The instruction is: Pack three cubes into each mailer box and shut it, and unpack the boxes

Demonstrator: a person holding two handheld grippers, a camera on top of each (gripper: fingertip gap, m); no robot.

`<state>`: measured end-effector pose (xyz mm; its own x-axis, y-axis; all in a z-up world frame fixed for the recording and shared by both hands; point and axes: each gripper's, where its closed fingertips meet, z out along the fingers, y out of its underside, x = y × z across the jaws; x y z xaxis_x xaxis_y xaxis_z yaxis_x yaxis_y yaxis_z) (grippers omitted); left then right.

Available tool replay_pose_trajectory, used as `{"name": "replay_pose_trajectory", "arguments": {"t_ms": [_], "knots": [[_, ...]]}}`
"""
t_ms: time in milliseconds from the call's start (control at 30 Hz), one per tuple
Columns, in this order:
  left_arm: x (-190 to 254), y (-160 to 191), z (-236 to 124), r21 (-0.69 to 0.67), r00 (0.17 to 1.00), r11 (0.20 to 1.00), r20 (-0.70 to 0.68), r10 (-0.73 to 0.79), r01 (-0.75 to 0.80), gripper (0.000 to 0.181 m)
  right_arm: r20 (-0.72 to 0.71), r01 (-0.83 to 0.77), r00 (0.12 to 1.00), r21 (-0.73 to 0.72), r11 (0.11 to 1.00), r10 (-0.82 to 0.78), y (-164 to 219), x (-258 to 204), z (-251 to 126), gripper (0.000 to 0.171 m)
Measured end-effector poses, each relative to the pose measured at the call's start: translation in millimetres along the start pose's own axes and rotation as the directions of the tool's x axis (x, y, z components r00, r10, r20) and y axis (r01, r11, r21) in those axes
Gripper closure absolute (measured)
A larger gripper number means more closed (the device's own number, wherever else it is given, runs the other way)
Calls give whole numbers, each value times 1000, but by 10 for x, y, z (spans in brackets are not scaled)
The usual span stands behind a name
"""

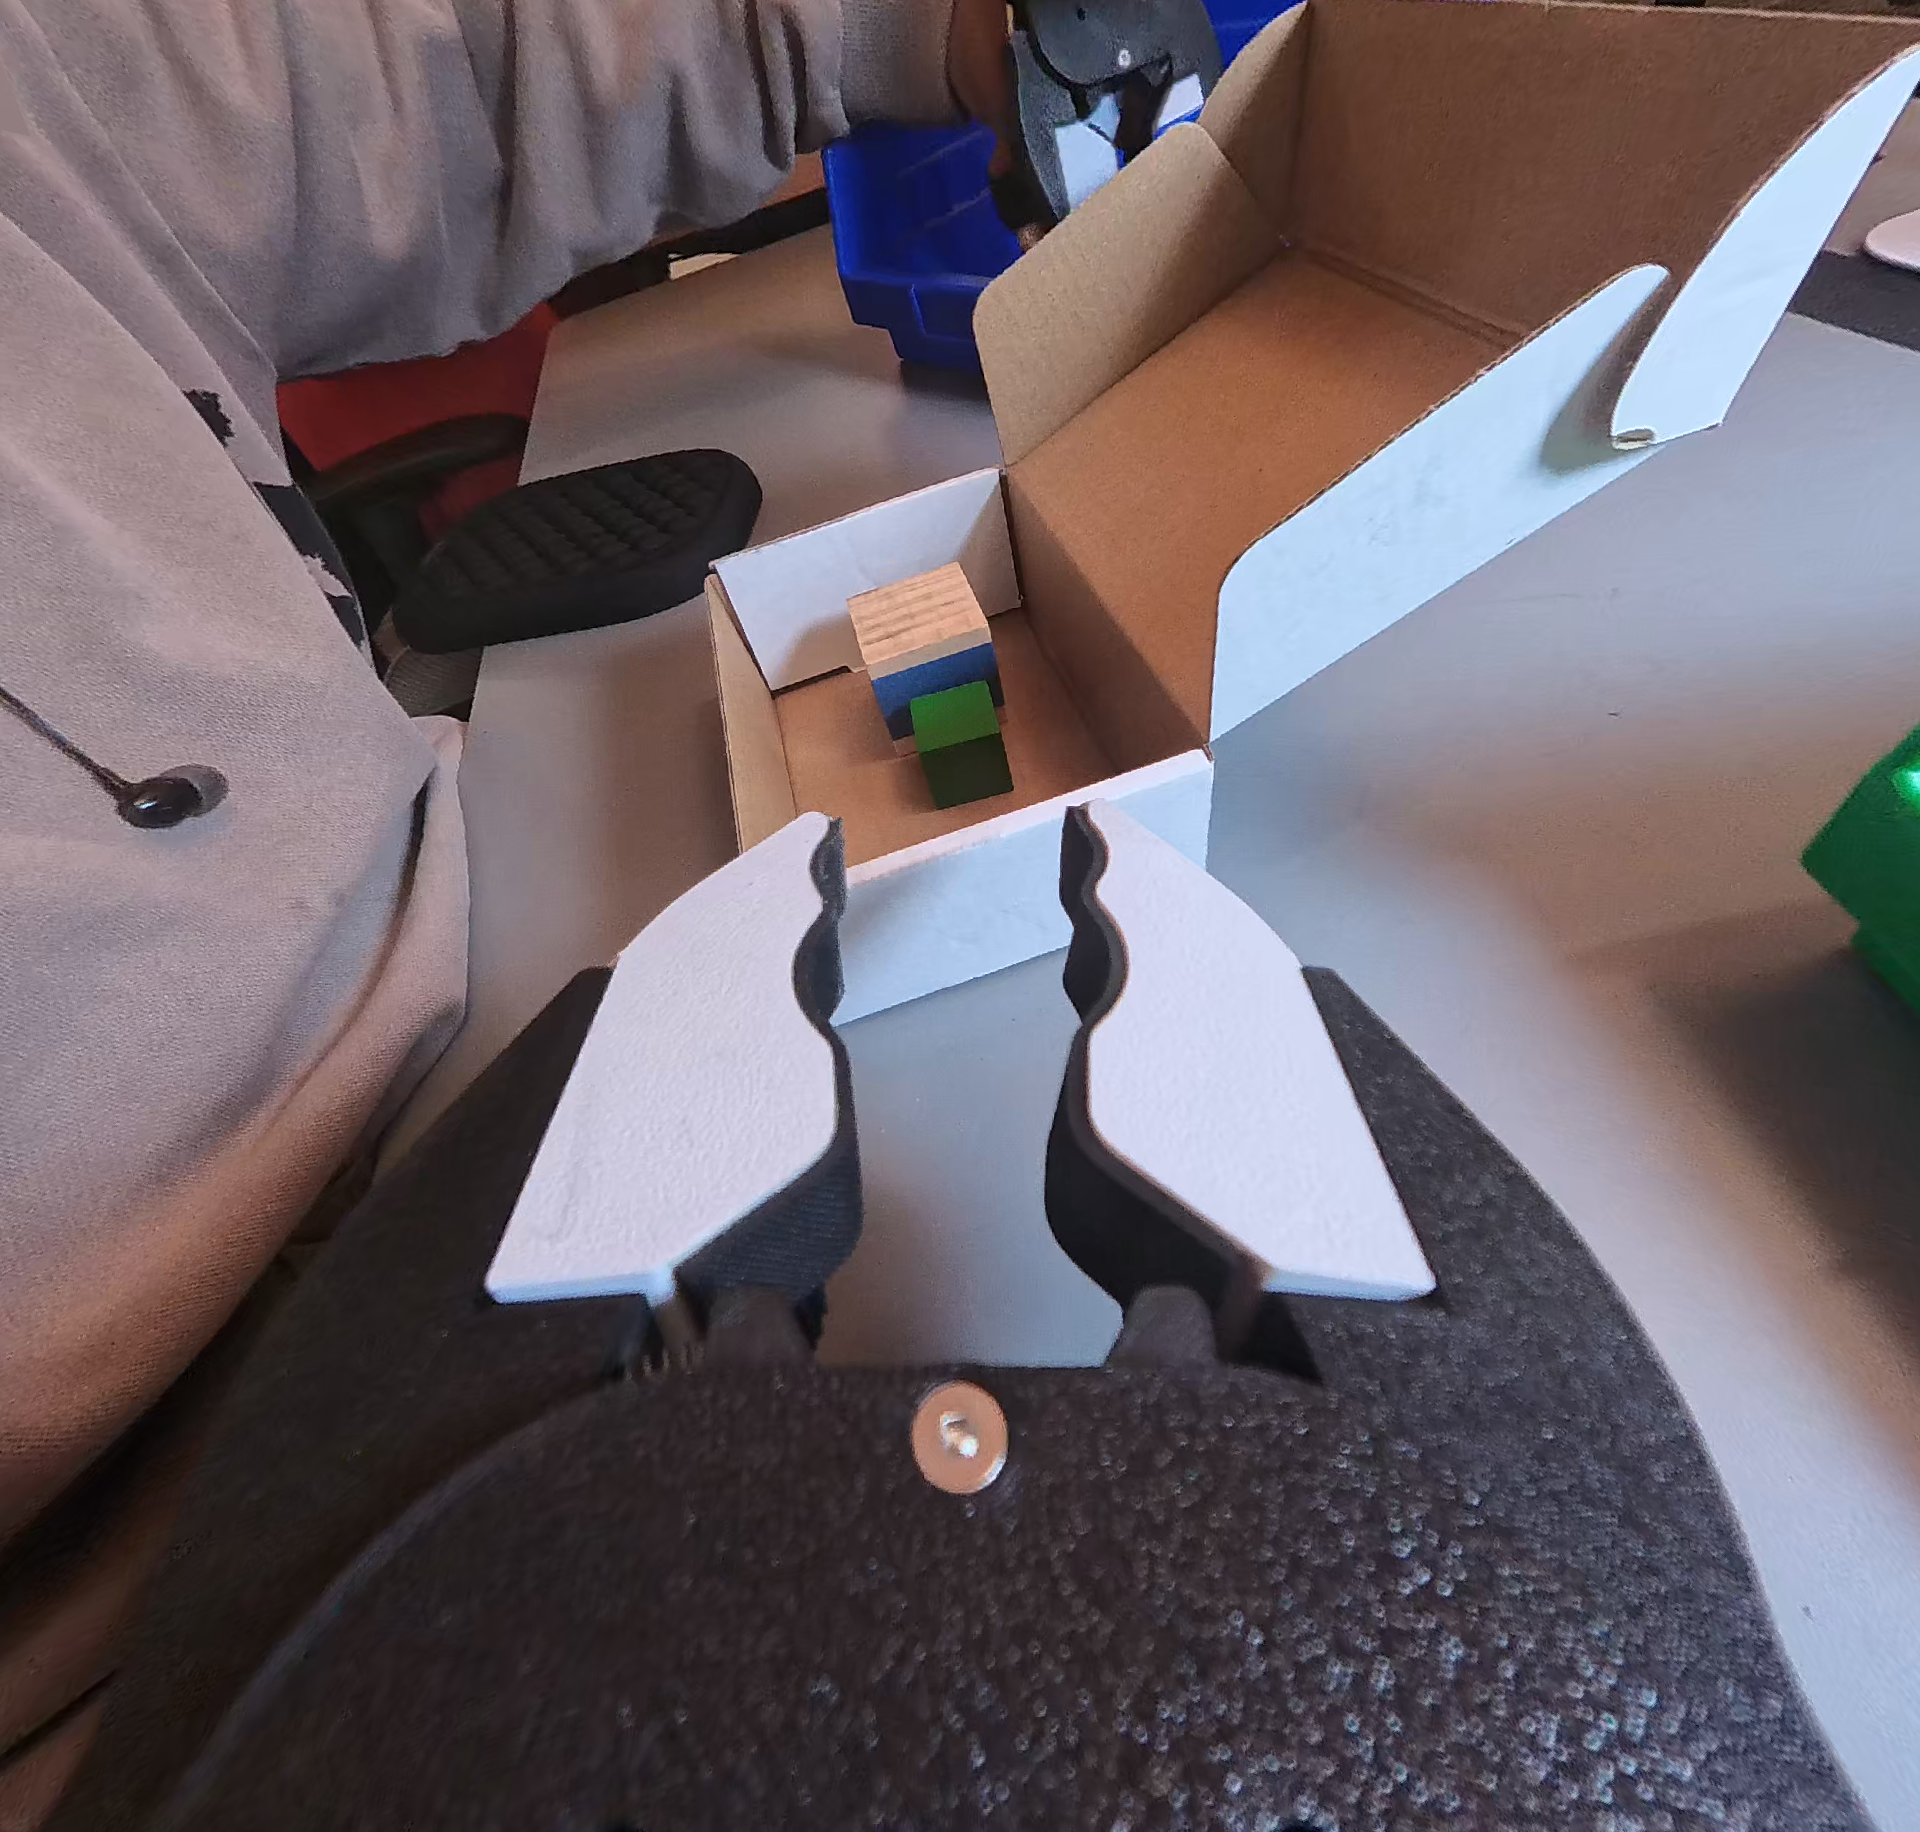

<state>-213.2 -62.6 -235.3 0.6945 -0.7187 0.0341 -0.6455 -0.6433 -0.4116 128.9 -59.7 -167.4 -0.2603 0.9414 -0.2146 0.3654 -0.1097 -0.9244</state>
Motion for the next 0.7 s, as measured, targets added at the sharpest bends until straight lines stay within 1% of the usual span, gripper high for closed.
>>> {"name": "replay_pose_trajectory", "arguments": {"t_ms": [33, 167, 267, 367, 433, 500, 567, 633, 700], "knots": [[-19, -11, 18, 0, 1000, 1000, 14, -3, 3, 151, -4, 1, 1000, 1, 1000, -1, 0, 2, -4, 131], [-32, 0, 48, -26, 998, 1000, 52, 16, -15, 156, -8, 5, 1000, 4, 1000, -5, -4, 1, -15, 132], [-171, 72, -32, -78, 986, 997, 167, 4, 9, 158, -9, 21, 1000, 3, 1000, -21, -3, -17, -16, 132], [-230, 27, -369, -59, 968, 998, 251, -23, 39, 158, -10, 42, 999, 2, 999, -42, -5, -43, -19, 132], [-217, -149, -701, -3, 946, 998, 319, -56, 60, 159, -6, 61, 998, -3, 998, -61, -5, -68, -17, 132], [-46, -439, -988, 52, 933, 998, 356, -52, 36, 159, -8, 80, 997, -15, 997, -80, -2, -88, -9, 131], [286, -777, -1117, 86, 935, 996, 352, -32, 2, 159, -18, 102, 995, -32, 994, -103, 9, -106, 2, 129], [741, -1117, -1048, 106, 952, 993, 306, 13, -47, 159, -32, 127, 991, -46, 991, -129, 11, -134, 8, 127], [1230, -1380, -821, 87, 966, 988, 239, 101, -125, 159, -48, 154, 986, -57, 986, -157, 2, -167, 11, 126]]}}
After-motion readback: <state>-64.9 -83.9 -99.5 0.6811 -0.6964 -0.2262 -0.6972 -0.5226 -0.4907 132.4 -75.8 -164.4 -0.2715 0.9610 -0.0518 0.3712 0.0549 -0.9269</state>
